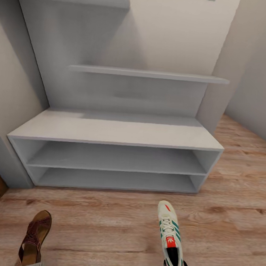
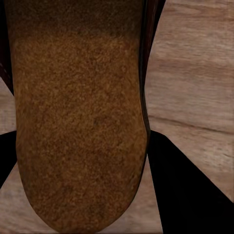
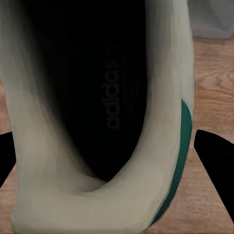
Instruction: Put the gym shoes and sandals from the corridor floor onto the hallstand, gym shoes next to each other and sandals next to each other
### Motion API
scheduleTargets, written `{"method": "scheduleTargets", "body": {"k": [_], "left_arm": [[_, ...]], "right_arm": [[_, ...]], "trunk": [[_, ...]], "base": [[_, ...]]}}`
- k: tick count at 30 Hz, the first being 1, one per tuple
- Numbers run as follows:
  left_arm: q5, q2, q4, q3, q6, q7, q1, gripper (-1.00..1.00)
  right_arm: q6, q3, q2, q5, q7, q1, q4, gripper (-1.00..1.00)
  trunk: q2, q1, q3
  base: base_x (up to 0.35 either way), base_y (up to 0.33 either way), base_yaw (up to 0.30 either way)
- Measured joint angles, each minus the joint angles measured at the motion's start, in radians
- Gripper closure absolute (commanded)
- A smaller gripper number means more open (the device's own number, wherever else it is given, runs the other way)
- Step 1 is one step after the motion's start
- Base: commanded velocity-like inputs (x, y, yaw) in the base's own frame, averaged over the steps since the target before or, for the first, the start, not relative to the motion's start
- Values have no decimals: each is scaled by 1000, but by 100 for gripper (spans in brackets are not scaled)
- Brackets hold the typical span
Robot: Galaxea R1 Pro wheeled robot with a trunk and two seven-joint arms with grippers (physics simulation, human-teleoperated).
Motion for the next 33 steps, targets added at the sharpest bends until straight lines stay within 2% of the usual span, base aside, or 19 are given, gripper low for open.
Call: {"method": "scheduleTargets", "body": {"k": [17, 21, 25, 28, 29, 30, 31, 33], "left_arm": [[-2, 0, -1, 0, 0, 1, 0, 100], [-2, 0, -3, -1, 1, 0, -1, 100], [-5, 0, -10, 0, 26, 0, -12, 100], [-10, 1, -38, -6, 85, -1, -64, 100], [-19, 2, -33, -9, 135, -2, -122, 100], [-22, 2, -48, -12, 146, -2, -171, 100], [-27, 2, -49, -11, 157, -2, -171, 100], [-46, 1, -51, -13, 189, -3, -215, 100]], "right_arm": [[0, -2, 0, 0, 0, 0, 0, 100], [0, -4, -3, -2, -1, 0, 0, 100], [0, -7, -9, -2, -2, 0, 0, 100], [0, -13, -22, -6, -3, 0, 1, 100], [1, -52, -48, -8, -3, 0, 0, 100], [-2, -87, -55, -21, -3, 0, 0, 100], [1, -91, -60, -6, -3, 0, 0, 100], [0, -178, -76, -16, -2, 0, -1, 100]], "trunk": [[0, 0, 0], [0, 0, 0], [0, 0, 0], [0, 0, 0], [0, 0, 0], [0, 0, 0], [0, 0, 0], [0, 0, 0]], "base": [[0, 4, 274], [0, 0, 139], [0, 0, 25], [0, 0, 4], [0, 0, 0], [0, 0, 0], [0, 0, 0], [0, 0, 0]]}}
